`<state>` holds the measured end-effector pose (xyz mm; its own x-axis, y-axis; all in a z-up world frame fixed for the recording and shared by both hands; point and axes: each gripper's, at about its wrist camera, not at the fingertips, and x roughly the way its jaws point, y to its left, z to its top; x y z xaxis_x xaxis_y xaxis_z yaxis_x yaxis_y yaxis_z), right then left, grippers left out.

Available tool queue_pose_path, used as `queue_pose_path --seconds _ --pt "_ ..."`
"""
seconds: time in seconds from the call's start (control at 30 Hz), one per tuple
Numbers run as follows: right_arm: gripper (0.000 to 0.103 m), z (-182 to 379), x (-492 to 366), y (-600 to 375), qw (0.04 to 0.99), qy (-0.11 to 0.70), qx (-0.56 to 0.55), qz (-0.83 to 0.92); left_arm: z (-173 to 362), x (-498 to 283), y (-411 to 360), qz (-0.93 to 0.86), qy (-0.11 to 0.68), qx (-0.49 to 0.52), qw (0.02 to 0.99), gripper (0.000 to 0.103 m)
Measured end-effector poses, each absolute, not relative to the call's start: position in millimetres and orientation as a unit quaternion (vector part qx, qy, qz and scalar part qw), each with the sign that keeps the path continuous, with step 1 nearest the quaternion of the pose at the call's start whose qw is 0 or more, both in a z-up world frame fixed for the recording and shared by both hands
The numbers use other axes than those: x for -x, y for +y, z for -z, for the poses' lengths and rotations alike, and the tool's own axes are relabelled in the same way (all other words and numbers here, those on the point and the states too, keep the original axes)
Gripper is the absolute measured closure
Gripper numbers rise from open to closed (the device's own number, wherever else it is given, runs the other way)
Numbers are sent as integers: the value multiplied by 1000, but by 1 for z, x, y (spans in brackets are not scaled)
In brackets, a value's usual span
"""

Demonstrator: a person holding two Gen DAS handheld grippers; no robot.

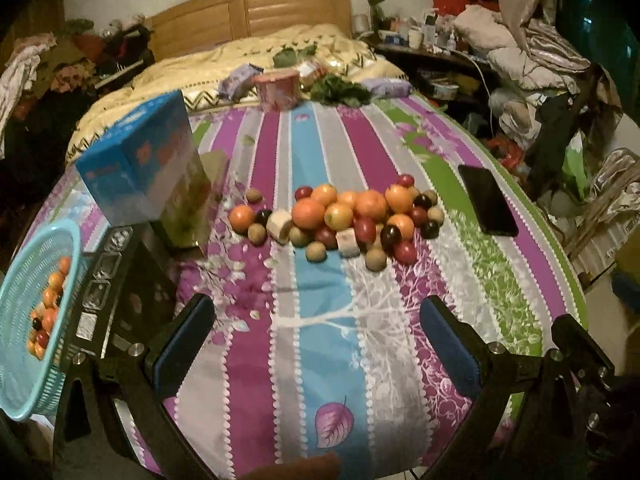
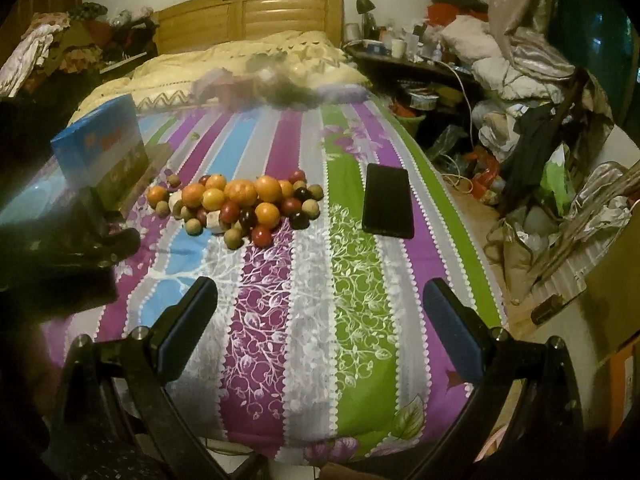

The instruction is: Organize fruits

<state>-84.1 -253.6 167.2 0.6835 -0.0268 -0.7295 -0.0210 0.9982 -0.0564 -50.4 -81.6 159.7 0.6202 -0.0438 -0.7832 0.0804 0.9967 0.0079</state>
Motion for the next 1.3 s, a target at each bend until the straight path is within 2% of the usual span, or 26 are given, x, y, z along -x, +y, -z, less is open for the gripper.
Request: queue_pose_path --seconds 1.3 --pt "0 -158 82 -243 911 410 35 -9 -137 38 -70 32 457 -9 889 0"
